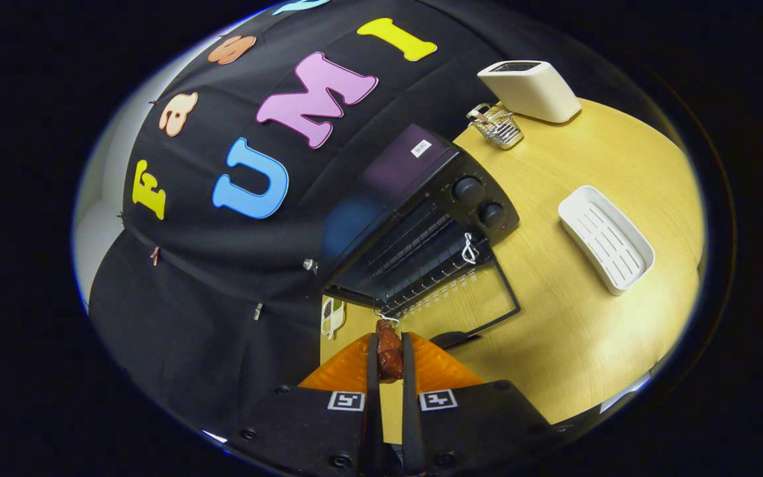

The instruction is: Open the toaster oven, put the food inside, and close the toaster oven door.

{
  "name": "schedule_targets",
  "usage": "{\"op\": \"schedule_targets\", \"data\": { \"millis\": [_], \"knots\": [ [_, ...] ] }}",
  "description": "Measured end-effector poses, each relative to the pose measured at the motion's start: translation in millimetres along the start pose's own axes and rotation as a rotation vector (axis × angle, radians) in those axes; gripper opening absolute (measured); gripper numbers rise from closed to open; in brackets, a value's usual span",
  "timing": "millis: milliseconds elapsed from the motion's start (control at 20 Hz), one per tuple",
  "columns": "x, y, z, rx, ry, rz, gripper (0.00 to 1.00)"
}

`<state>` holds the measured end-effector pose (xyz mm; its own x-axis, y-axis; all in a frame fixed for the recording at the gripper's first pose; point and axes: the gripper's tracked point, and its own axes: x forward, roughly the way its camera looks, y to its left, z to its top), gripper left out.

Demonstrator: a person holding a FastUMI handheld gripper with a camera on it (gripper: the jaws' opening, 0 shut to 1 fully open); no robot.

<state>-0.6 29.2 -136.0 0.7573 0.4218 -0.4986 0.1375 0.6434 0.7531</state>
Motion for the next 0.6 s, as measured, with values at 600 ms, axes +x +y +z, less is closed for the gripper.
{"op": "schedule_targets", "data": {
  "millis": [600],
  "knots": [
    [97,-7,39,0.044,-0.140,0.018,0.15]
  ]
}}
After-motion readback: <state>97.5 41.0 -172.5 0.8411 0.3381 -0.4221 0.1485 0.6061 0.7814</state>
